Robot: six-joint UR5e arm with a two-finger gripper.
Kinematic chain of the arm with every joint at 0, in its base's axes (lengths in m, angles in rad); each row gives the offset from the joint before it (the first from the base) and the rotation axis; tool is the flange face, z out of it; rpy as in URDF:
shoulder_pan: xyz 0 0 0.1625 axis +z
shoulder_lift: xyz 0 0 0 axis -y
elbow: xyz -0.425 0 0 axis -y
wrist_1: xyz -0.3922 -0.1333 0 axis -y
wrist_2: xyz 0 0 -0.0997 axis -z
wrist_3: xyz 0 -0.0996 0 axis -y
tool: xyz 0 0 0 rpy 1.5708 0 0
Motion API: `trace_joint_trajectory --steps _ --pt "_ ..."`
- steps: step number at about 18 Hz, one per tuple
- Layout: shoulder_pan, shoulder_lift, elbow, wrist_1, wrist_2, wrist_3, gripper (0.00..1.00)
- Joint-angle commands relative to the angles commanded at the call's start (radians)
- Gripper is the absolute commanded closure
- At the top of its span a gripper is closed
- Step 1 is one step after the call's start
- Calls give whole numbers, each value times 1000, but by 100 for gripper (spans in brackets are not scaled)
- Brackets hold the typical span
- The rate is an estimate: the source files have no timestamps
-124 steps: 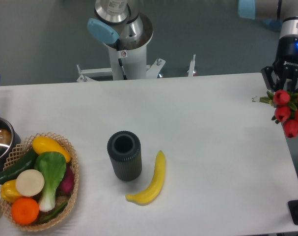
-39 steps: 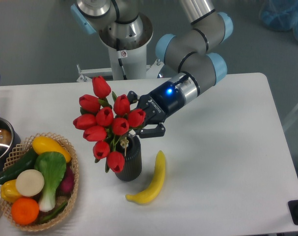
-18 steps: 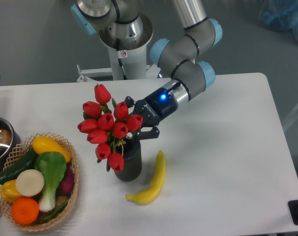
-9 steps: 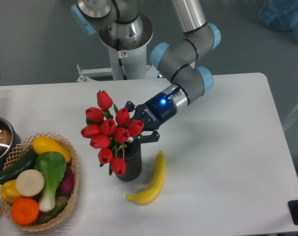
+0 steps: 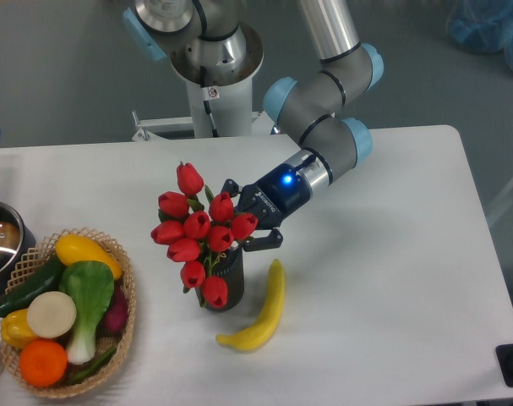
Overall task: Insert the flowers into the vase
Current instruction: 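Lower the tulip stems down into the vase opening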
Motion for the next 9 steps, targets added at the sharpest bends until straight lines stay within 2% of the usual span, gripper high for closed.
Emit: trace_joint_trajectory --steps 5,9 --pt "-2 -5 -5 0 0 5 70" --pt "-2 -11 -12 -2 2 51 64"
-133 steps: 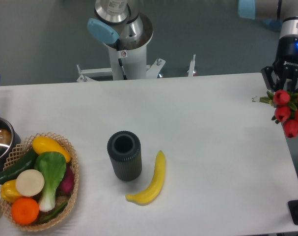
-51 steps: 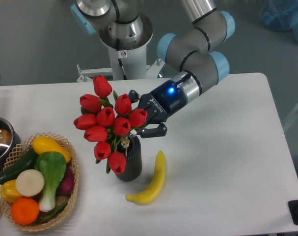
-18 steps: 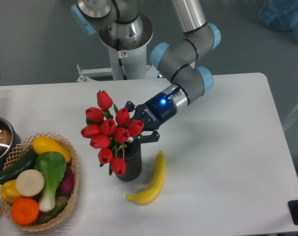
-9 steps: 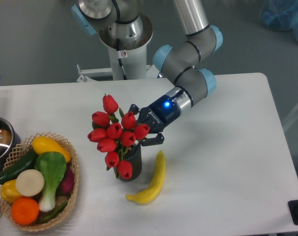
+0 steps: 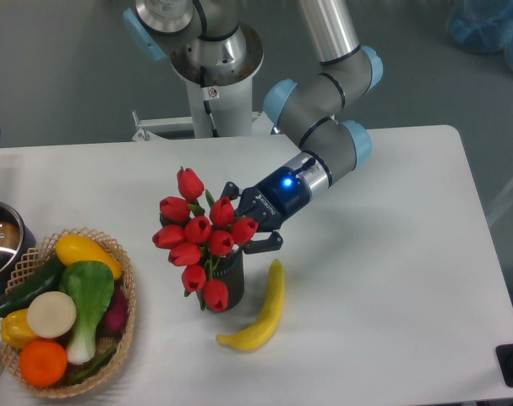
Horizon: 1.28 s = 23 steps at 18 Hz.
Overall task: Insert the flowers into the vase
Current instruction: 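Lower the tulip stems down into the vase opening, then open the gripper to release the tulips in the vase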
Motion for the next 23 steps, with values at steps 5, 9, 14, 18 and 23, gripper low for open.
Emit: trace_joint_trajectory --steps 5,9,14,18,23 --pt "5 2 -5 2 -2 2 54" --pt "14 2 -5 3 -2 11 45" --pt "23 5 -17 3 -2 14 38" --pt "55 26 -18 5 3 14 9" --pt "123 89 -40 2 101 11 1"
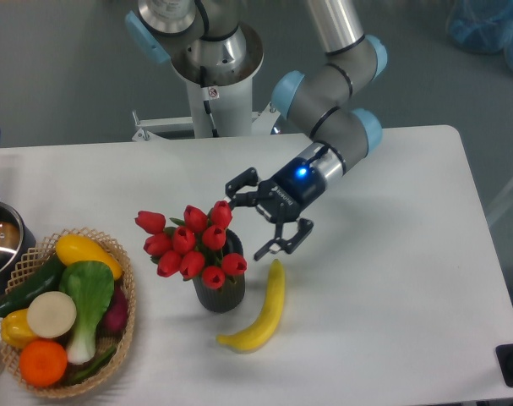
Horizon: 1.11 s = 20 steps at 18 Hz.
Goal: Insert the flowers into the vase
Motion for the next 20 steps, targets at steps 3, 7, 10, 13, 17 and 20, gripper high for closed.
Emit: trace_joint_trajectory --steps 3,7,10,13,17,20 --pt "64 51 -17 0 121 -5 0" --pt "192 89 23 -3 217 -14 0" --pt "265 117 35 -3 221 -32 0" --pt "325 179 52 -5 351 -49 0" --pt "359 216 132 -9 509 -145 0" --pt "359 238 219 -43 639 -265 0"
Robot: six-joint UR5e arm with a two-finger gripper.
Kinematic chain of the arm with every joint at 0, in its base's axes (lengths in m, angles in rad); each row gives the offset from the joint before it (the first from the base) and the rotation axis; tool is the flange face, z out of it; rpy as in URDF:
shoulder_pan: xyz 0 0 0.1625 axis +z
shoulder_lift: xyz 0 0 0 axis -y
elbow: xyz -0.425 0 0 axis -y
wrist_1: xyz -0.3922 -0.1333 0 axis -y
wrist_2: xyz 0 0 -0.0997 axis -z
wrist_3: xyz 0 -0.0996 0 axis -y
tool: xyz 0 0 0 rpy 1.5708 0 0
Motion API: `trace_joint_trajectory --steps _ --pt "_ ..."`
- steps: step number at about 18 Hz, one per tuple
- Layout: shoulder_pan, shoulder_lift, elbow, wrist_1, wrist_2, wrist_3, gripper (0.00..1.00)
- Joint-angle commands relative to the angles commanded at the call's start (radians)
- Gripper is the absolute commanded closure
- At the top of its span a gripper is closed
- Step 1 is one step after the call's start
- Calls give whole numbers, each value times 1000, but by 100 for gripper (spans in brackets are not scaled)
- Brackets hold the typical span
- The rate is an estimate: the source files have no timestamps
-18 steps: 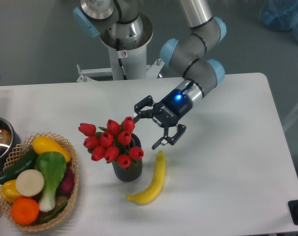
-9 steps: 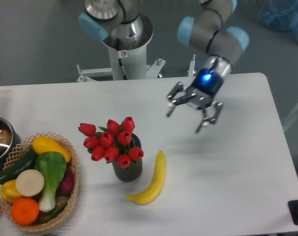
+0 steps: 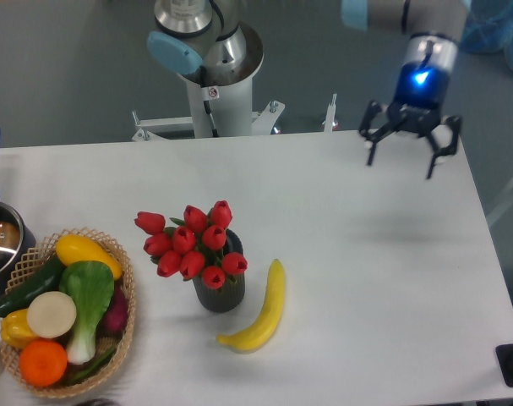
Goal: Insert the flowers into the vase
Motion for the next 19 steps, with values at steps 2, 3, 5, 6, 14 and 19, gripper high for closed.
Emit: trace_joint_trajectory --steps 2,3,5,6,14,19 --pt "0 11 32 -57 110 1 0" --pt "-5 26 46 -86 166 1 0" --pt "-15 54 60 -162 291 27 0" --pt "-18 61 71 -195 362 73 0" --pt "-78 81 146 -399 674 297 0" --pt "-81 84 141 -399 672 299 0"
